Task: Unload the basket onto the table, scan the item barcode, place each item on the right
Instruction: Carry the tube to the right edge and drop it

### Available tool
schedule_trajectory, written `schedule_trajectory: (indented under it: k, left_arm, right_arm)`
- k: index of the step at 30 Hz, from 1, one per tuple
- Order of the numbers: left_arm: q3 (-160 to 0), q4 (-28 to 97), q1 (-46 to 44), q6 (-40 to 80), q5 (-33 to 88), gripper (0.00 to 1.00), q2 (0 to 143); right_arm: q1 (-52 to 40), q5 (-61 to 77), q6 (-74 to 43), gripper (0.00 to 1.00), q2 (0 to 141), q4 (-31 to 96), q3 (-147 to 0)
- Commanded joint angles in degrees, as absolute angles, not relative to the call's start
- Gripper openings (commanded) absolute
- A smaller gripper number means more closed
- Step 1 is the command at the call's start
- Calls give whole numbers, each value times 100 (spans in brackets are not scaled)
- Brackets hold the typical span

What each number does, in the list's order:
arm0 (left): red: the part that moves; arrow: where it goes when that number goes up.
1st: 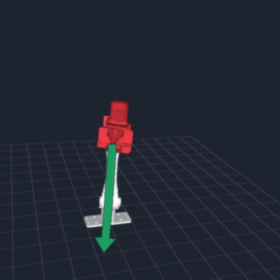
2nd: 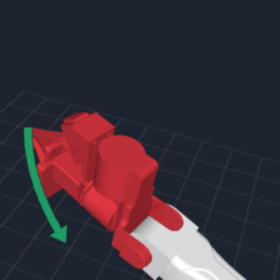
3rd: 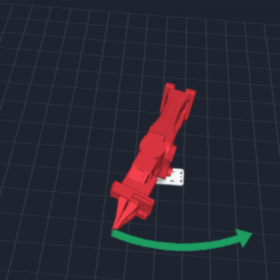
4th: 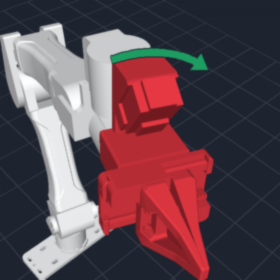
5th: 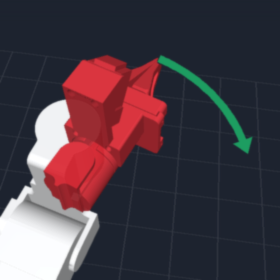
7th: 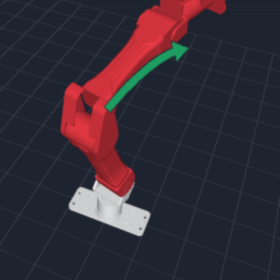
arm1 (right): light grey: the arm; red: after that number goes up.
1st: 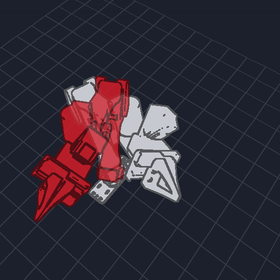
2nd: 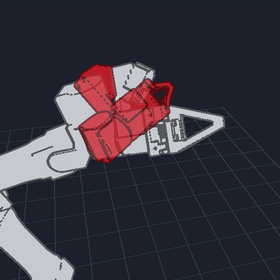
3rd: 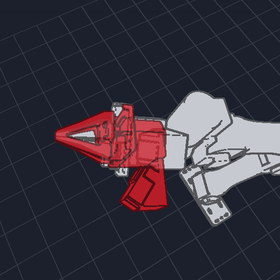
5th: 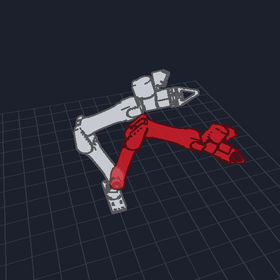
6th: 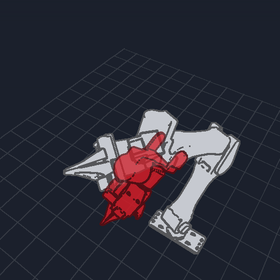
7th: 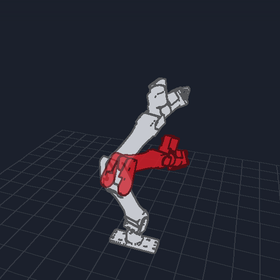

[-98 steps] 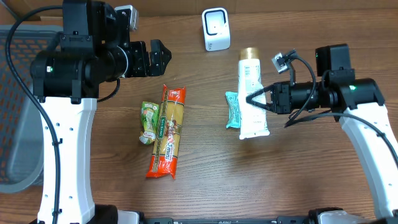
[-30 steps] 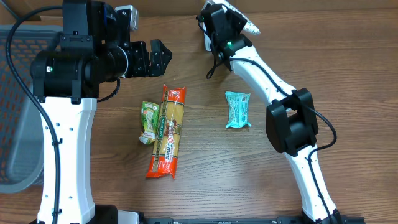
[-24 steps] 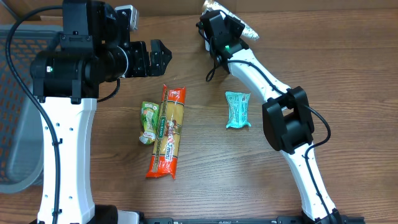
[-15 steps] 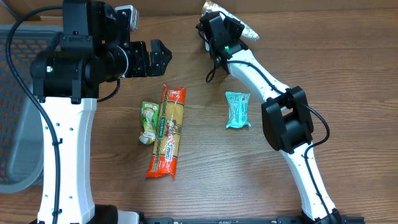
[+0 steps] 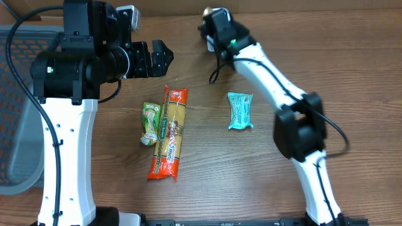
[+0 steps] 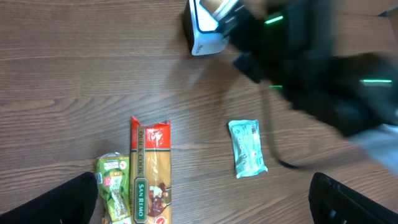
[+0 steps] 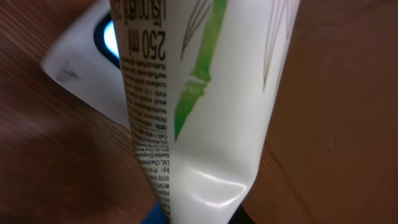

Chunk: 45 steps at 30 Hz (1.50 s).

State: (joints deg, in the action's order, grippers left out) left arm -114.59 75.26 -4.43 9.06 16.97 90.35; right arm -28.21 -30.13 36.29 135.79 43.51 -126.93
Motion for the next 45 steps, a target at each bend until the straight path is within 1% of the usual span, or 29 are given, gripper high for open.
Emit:
schedule_trajectory:
  k: [1, 3, 5, 7, 8, 11, 13, 16, 17, 21, 29, 33, 35, 39, 41, 42, 43, 44, 45]
  left_arm:
    - [-11485, 7520, -414, 902, 1743, 100, 9076]
    - [-11485, 7520, -416, 902, 1743, 100, 9076]
    - [-11485, 7520, -414, 904, 1743, 99, 9076]
    - [-11485, 7520, -414, 902, 1743, 99, 9076]
    - [-11485, 7520, -414, 902, 1743, 100, 9076]
    - [-11485, 7520, -414, 904, 1743, 100, 9076]
    - [-11485, 7520, -416, 902, 1743, 100, 9076]
    - [-11485, 7520, -416, 902, 1743, 99, 9076]
    - [-11485, 7520, -416, 902, 1743, 100, 9076]
    - [-11485, 7520, -416, 902, 1743, 99, 9076]
    - [-11485, 7520, -416, 902, 1743, 100, 9076]
    - [-11485, 7520, -416, 902, 1743, 100, 9076]
    - [-11485, 7520, -414, 902, 1743, 100, 9076]
    - [-11485, 7520, -416, 902, 1743, 100, 9076]
    - [-11485, 7520, -416, 902, 1743, 99, 9076]
    - [-11485, 7520, -416, 902, 1743, 100, 9076]
    - [-11485, 7520, -414, 902, 1743, 99, 9076]
    - [-11485, 7520, -414, 902, 1743, 100, 9076]
    - [-11485, 7520, -414, 902, 1743, 100, 9076]
  right_arm:
    - [-2727, -2147, 1925, 4, 11544, 4659, -12899]
    - [-2641, -1767, 987, 4, 11052, 5083, -12899]
    - [-2451, -1396, -425, 4, 10538, 5631, -12899]
    - [-2198, -1253, -1448, 4, 10193, 6163, -12899]
    - [-1946, -1225, -2104, 4, 9994, 6632, -12899]
    - [-1330, -1229, -3116, 4, 9806, 7599, -12897]
    - [-735, -1229, -4040, 4, 9824, 8357, -12857]
    - [-62, -1210, -4869, 4, 9880, 8770, -12425]
    - [126, -1162, -4989, 4, 9883, 8729, -12195]
    - [722, -681, -5019, 4, 9883, 7861, -10951]
    - [1594, 856, -5170, 4, 9883, 5122, -8359]
    - [1789, 1031, -5166, 4, 9887, 4086, -7487]
    - [1813, 803, -5168, 11, 9887, 3846, -7201]
    - [1817, 237, -5159, 18, 9887, 3767, -6936]
    - [1817, 12, -4954, 29, 9887, 3820, -6928]
    - [1817, 3, -4807, 40, 9887, 3817, -6928]
    - [1817, 8, -4617, 49, 9885, 3817, -6928]
    - [1817, 27, -4418, 72, 9885, 3828, -6932]
    - [1817, 106, -4239, 84, 9878, 3874, -6954]
